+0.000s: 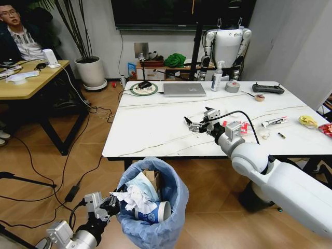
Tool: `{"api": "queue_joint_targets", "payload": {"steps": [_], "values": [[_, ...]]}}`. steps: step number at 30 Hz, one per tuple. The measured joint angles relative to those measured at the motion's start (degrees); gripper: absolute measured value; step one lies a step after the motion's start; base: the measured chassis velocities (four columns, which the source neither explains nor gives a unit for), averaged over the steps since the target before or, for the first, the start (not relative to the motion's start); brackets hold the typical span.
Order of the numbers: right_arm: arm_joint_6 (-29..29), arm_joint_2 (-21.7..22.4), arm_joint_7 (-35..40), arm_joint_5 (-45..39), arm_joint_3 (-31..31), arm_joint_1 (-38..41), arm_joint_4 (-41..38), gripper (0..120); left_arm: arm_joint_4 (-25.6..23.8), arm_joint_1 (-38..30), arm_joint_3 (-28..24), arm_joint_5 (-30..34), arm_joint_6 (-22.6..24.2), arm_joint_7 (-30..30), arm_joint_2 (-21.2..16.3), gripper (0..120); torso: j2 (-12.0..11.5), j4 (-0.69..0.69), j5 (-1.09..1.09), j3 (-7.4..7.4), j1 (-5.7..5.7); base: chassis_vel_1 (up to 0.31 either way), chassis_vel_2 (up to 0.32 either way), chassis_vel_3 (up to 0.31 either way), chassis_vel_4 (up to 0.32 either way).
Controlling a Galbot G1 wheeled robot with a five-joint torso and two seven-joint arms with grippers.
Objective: Pick up the trash bin and place the trash from the table into it.
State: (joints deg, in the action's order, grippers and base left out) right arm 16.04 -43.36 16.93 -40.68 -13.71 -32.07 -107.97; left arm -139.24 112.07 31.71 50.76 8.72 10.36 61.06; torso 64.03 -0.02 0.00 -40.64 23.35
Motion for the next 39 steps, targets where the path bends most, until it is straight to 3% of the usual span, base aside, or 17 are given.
{"api": "queue_joint_targets", "payload": {"steps": [9, 25, 39], "values": [[3.6, -5.8, 0.6, 6.0, -3.8, 4.7, 7.9, 100, -0.2, 0.2, 0.6, 0.1, 0.0, 0.0, 0.4, 0, 0.0, 0.02, 0.00, 0.00, 0.01, 0.000, 0.000, 0.000, 0.000], [6.6, -11.6, 0.2, 10.8, -5.8, 9.1, 20.1, 100, 0.1, -0.2, 0.8, 0.6, 0.0, 0.1, 0.7, 0, 0.0, 0.01, 0.00, 0.00, 0.01, 0.000, 0.000, 0.000, 0.000], [9.0, -14.8, 5.9, 13.1, -9.1, 10.7, 23.7, 100, 0.5, -0.4, 1.0, 1.0, 0.0, 0.2, 0.5, 0, 0.0, 0.00, 0.00, 0.00, 0.01, 0.000, 0.000, 0.000, 0.000]]}}
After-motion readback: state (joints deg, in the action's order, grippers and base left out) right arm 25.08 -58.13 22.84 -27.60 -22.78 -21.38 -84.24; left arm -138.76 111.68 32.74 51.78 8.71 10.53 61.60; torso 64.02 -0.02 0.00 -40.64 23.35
